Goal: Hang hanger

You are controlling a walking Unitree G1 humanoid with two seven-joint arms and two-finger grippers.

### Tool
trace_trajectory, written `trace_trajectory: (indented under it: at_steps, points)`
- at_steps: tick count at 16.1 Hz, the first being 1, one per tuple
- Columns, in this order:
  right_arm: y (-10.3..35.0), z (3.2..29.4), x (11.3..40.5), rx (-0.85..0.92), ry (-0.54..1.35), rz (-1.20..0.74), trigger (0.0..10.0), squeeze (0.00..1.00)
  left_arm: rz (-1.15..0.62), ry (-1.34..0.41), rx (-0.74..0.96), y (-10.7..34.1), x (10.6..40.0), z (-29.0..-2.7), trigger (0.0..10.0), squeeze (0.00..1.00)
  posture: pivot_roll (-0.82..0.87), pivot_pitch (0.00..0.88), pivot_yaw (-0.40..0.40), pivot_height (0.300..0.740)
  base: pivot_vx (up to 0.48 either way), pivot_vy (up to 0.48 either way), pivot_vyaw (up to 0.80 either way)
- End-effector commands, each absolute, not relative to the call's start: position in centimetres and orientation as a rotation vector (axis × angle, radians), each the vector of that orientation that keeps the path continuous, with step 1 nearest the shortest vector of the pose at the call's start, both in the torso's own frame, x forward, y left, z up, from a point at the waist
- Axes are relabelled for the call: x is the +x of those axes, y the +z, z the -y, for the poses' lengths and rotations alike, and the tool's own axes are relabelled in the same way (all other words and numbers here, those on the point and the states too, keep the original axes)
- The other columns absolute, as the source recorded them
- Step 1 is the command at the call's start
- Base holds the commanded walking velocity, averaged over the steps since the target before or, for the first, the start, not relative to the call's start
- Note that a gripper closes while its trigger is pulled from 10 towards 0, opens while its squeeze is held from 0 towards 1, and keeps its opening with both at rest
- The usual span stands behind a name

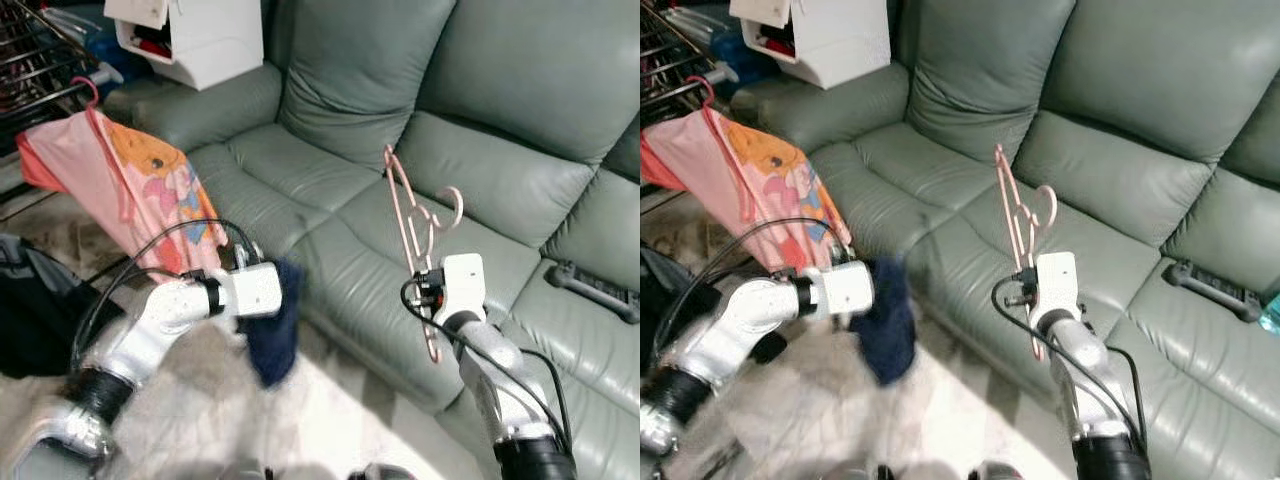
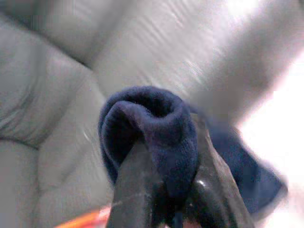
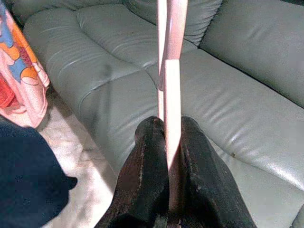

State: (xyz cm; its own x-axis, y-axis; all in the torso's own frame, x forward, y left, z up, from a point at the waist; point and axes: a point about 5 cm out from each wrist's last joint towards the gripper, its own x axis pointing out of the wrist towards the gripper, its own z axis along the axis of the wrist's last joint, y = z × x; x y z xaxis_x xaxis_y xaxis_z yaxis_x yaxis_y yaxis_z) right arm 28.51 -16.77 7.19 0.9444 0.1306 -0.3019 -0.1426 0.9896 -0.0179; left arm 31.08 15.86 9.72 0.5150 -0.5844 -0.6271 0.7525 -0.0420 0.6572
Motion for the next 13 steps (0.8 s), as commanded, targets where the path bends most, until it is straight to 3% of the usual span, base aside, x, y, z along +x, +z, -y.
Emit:
trace_trajectory:
  at_steps: [1, 4, 6, 9, 13]
  points:
    - [7.6, 16.4, 28.9, -0.029, 0.148, -0.284, 10.0, 0.0, -0.258, -1.071, 1.363, 10.1, 32.3, -18.2, 10.0, 0.0, 0.01, 0.036, 0.014, 0.74, 0.0, 0.0, 0.0]
    - [7.7, 15.7, 29.0, -0.031, 0.178, -0.279, 10.0, 0.0, -0.279, -1.004, 1.581, 12.0, 34.7, -19.7, 10.0, 0.0, 0.01, 0.035, 0.014, 0.74, 0.0, 0.0, 0.0]
    - [7.6, 15.5, 29.1, -0.034, 0.198, -0.281, 10.0, 0.0, -0.172, -0.83, 1.789, 14.3, 37.2, -20.0, 10.0, 0.0, 0.01, 0.035, 0.023, 0.74, 0.0, 0.0, 0.0]
    - [7.7, 15.2, 29.3, -0.04, 0.263, -0.295, 10.0, 0.0, 0.009, -0.713, 1.841, 16.4, 38.4, -19.1, 10.0, 0.0, 0.01, 0.036, 0.025, 0.74, 0.0, 0.0, 0.0]
    - [7.0, 14.7, 28.2, -0.047, 0.522, -0.421, 10.0, 0.0, 0.085, -0.659, 1.875, 16.7, 38.9, -18.9, 10.0, 0.0, 0.0, 0.037, 0.026, 0.74, 0.0, 0.0, 0.0]
